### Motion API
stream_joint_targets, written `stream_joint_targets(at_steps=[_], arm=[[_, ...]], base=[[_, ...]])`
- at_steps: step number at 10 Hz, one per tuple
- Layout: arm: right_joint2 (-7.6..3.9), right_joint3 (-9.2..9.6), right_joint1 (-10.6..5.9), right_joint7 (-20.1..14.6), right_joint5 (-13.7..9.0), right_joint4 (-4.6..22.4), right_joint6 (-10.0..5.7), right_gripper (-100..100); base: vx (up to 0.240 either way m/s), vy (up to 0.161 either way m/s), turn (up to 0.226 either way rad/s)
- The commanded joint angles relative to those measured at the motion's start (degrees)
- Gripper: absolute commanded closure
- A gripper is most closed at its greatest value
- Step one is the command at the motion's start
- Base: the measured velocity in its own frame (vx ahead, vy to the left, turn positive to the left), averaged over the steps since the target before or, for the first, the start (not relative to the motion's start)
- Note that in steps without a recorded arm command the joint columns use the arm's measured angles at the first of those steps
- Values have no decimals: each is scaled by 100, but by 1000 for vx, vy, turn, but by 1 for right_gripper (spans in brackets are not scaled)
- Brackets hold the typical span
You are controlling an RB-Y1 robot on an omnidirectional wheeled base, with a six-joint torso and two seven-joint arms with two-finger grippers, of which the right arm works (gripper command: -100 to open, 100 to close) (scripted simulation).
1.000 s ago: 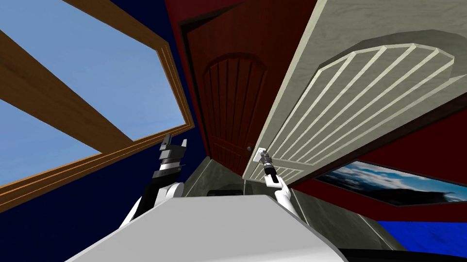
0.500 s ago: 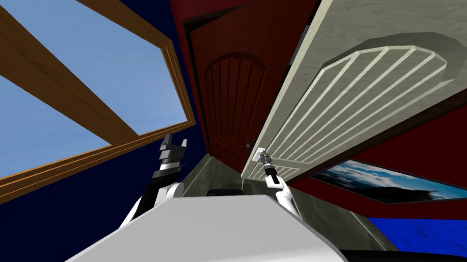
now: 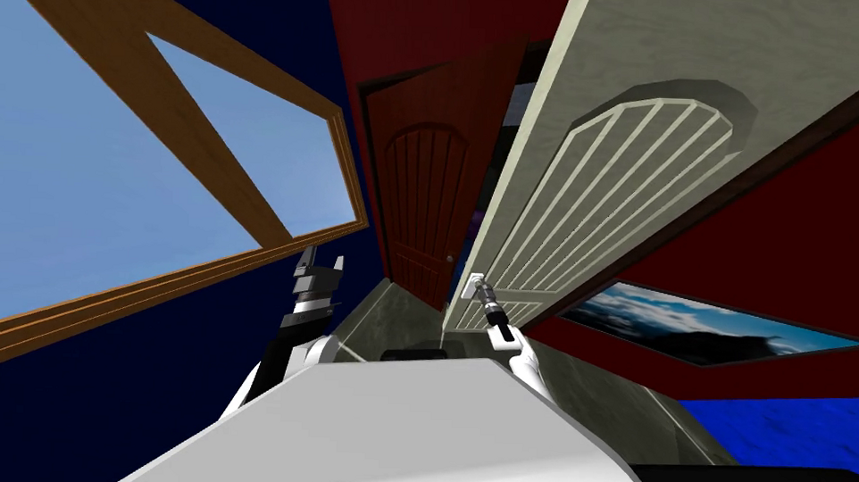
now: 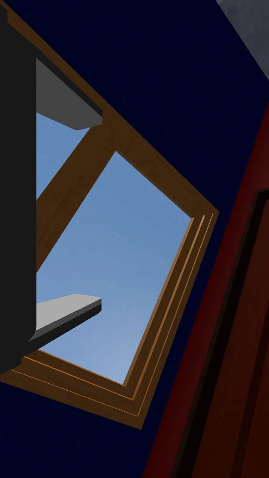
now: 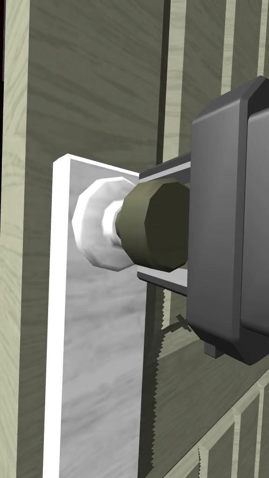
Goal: Pull the door open
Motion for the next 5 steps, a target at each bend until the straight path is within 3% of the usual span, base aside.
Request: stream_joint_targets(at_steps=[1,2,3,5], arm=[[-79,154,20,-124,30,-103,-54,100],[-108,282,32,-195,54,-162,-83,100],[-91,199,84,-142,41,-179,-20,100],[-255,349,261,-340,81,-284,-205,100]], base=[[-198,-102,157],[-166,-108,164],[-69,-52,52],[-181,-91,152]])
